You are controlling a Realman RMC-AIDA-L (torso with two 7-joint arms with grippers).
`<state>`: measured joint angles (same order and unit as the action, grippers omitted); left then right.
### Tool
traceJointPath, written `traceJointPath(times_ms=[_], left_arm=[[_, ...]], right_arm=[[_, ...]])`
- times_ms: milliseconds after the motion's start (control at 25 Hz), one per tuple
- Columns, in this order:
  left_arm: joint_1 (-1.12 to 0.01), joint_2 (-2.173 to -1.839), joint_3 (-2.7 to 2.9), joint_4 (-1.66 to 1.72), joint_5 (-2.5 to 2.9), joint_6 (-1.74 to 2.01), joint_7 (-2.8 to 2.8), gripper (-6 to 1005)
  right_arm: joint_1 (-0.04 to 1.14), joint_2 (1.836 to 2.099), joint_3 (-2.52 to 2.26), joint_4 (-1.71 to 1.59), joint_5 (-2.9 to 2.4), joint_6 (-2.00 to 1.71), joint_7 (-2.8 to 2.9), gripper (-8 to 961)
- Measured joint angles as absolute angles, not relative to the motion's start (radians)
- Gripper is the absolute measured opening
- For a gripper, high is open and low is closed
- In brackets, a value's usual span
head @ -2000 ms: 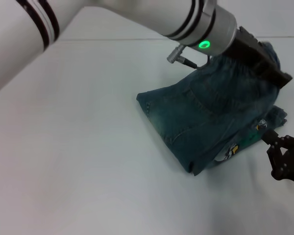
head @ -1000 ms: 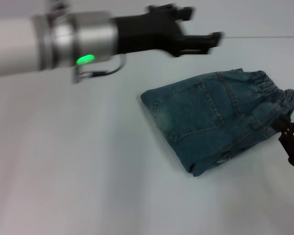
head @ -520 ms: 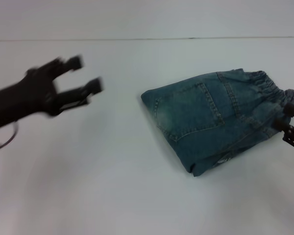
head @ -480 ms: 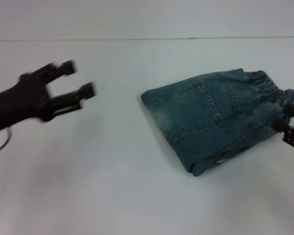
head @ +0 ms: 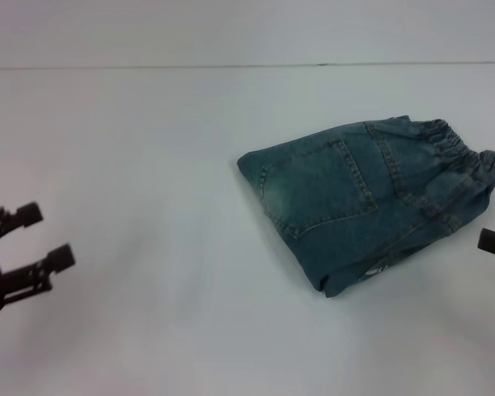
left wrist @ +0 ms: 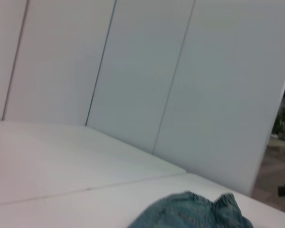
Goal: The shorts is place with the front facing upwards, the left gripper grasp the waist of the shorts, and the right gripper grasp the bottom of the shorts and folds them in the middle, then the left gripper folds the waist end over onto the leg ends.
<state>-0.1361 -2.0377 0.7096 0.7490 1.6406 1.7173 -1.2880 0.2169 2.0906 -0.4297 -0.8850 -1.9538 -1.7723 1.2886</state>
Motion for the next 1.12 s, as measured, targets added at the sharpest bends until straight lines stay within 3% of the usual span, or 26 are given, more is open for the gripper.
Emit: traceJointPath(times_ms=[1120], left_arm=[[-0.181, -2.009, 0.646, 0.755, 1.861, 1.822, -1.280, 922]], right_arm=[[0.201, 2.091, -0.438, -0.966, -2.025, -1.807, 1.296, 808]])
